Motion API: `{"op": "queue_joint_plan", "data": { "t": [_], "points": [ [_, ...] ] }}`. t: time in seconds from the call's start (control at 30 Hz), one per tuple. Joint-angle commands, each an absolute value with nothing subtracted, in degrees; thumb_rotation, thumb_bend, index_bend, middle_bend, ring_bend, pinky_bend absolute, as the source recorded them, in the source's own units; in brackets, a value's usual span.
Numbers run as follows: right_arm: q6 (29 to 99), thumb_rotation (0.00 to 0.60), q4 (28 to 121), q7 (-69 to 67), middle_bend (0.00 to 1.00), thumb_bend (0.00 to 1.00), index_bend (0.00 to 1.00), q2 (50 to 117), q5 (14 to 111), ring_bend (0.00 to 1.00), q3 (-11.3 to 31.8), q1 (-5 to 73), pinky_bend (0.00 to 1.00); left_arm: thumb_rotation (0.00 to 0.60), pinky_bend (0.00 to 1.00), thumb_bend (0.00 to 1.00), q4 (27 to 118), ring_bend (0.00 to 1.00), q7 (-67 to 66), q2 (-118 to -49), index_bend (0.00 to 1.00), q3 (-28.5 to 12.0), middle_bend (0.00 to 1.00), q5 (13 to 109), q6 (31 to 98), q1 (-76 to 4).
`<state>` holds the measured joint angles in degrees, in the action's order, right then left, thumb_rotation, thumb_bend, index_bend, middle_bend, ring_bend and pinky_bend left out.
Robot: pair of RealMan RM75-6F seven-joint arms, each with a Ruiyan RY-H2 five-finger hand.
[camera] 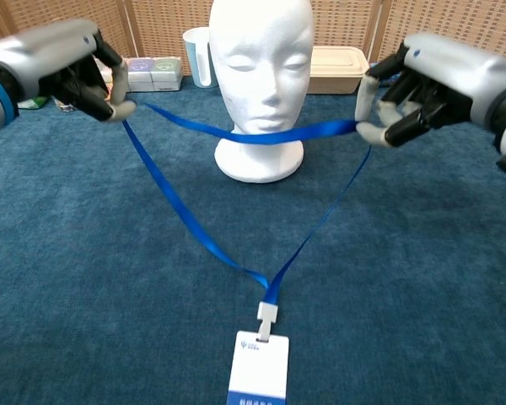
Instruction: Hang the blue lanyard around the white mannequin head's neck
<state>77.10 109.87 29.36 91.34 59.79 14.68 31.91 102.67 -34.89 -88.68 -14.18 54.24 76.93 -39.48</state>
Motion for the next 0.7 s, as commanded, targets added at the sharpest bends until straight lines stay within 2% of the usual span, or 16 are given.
{"op": "queue_joint_plan", "data": {
  "t": [0.03, 0.37, 0.7],
  "points": [
    [77.8, 0.595, 113.5, 28.4, 0.83, 0.48, 0.62, 88.9, 61.6, 1.00, 15.9, 31.6, 1.00, 0.556, 1.00, 0.40, 106.6, 1.00, -34.3, -85.7, 0.69, -15.4, 1.00, 56.7, 78.5, -38.8],
    [76.1, 0.595, 121.4, 25.4, 0.83, 0.48, 0.62, 81.5, 61.4, 1.00, 19.9, 32.0, 1.00, 0.558, 1.00, 0.40, 112.7, 1.00, -34.2, -80.5, 0.69, -18.5, 1.00, 58.4, 79.8, -38.6],
    [73.4, 0.597, 123.2, 18.3, 0.84, 0.48, 0.63, 76.0, 58.6, 1.00, 25.3, 33.0, 1.00, 0.555, 1.00, 0.40, 115.1, 1.00, -33.5, -77.1, 0.69, -22.8, 1.00, 56.4, 79.6, -39.7]
  ]
}}
